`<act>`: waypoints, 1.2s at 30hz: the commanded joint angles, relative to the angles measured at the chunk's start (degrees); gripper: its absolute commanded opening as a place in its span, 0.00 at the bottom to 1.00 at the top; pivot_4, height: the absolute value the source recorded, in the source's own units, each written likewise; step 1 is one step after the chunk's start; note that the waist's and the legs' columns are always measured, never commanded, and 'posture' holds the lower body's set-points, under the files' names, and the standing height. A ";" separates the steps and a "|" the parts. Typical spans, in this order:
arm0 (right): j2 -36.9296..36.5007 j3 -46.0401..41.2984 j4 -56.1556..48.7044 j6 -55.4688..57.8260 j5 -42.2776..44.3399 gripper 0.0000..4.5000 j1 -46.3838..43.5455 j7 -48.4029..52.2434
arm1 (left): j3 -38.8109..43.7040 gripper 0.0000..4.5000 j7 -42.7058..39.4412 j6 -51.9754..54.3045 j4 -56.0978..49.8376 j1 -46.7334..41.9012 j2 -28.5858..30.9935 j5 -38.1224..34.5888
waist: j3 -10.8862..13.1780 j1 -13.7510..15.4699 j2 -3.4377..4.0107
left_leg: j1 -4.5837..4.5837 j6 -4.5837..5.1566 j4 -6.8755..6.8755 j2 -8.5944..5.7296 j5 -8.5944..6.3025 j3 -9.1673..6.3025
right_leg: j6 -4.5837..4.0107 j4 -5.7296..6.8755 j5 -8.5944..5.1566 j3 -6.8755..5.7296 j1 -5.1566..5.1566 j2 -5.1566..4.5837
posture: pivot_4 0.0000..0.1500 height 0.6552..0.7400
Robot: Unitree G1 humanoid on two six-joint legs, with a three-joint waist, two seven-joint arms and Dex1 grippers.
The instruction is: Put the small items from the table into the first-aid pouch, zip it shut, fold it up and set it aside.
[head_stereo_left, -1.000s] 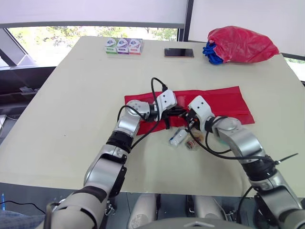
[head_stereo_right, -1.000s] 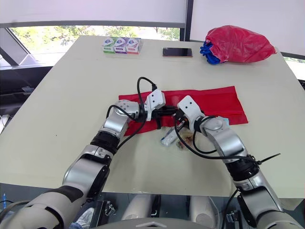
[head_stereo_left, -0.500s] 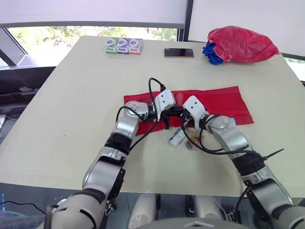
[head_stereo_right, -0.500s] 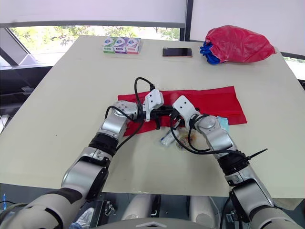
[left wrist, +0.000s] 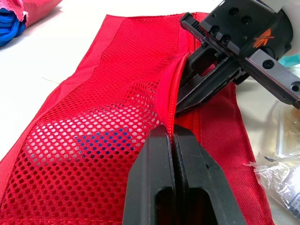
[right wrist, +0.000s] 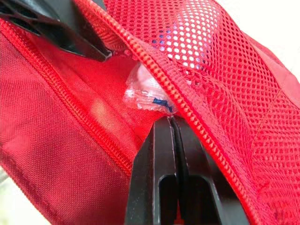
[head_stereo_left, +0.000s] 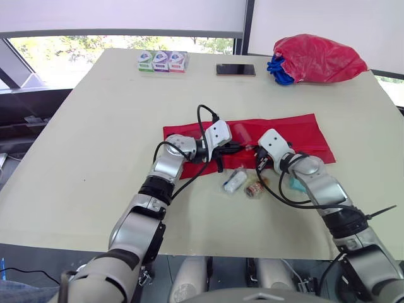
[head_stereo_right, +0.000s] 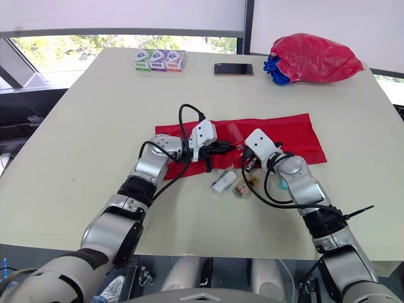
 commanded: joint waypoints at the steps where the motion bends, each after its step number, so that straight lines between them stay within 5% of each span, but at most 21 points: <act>1: 2.77 -0.89 1.44 -5.81 -1.27 0.01 -1.63 -2.63 | -0.16 0.00 -0.28 -1.26 -0.55 -1.76 -0.48 -0.49 | 0.00 -0.02 0.00 | 0.00 -0.02 0.00 0.00 0.01 0.00 | 0.00 0.00 0.00 0.00 0.00 0.00 | 1.00 1.00; 19: 5.09 3.92 8.22 -22.65 -8.88 0.01 -2.38 -0.16 | -0.10 0.00 -0.25 -1.11 -0.68 -1.34 -0.49 -0.65 | 0.00 -0.05 0.00 | 0.00 -0.12 -0.01 -0.01 0.07 0.01 | 0.00 -0.01 0.00 0.01 0.00 0.00 | 1.00 1.00; 28: -1.68 -0.98 -7.90 -16.72 -2.98 0.01 4.30 8.65 | 0.59 0.00 -0.01 -2.93 3.32 -3.36 0.18 -0.23 | 0.01 0.01 0.01 | 0.00 -0.05 -0.01 -0.01 0.03 0.01 | 0.00 -0.02 0.00 0.01 0.01 0.00 | 1.00 1.00; 36: -10.62 -15.28 -27.38 -6.67 14.97 0.01 15.10 18.23 | 0.86 0.00 -0.54 -5.50 8.68 -5.83 1.44 0.18 | 0.01 0.36 0.00 | -0.02 0.13 0.00 0.00 -0.08 -0.03 | 0.01 -0.08 0.00 -0.03 0.04 0.00 | 1.00 1.00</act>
